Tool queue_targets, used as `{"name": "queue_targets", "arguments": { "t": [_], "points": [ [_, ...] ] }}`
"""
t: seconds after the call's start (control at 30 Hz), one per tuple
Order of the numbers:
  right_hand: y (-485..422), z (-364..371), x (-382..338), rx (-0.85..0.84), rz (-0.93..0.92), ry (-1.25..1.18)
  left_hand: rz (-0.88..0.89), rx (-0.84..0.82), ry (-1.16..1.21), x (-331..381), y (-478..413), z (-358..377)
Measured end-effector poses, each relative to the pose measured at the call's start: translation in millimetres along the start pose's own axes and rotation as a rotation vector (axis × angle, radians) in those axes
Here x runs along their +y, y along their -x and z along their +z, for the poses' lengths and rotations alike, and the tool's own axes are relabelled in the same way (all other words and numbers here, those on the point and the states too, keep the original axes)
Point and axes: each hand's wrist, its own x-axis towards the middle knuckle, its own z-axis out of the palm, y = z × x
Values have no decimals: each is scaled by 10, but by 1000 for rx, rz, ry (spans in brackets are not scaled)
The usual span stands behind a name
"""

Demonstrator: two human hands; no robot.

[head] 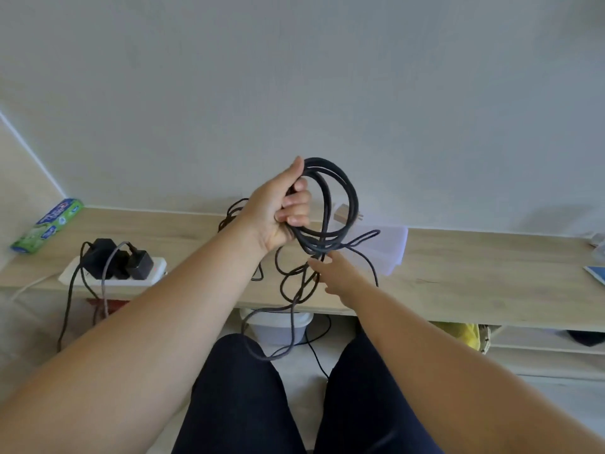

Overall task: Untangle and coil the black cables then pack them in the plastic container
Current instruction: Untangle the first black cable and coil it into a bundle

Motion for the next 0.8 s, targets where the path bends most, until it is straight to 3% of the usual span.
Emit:
{"name": "queue_targets", "arguments": {
  "t": [0.1, 0.27, 0.33, 0.47, 0.63, 0.8],
  "points": [
    [-3, -9, 72, 68, -27, -108, 65, 17, 37, 52, 9, -9],
    [124, -313, 46, 88, -122, -120, 236, 392, 220, 209, -41, -275],
    [190, -439, 14, 98, -179, 76, 257, 501, 261, 193, -64, -394],
    [226, -674, -97, 125, -298, 715, 301, 606, 217, 23, -93, -469],
    [386, -865, -403, 13, -522, 822, 338, 599, -199, -53, -188, -439],
    [547, -947, -748, -33, -649, 509, 322, 409, -896, -61, -202, -283]
  ]
}}
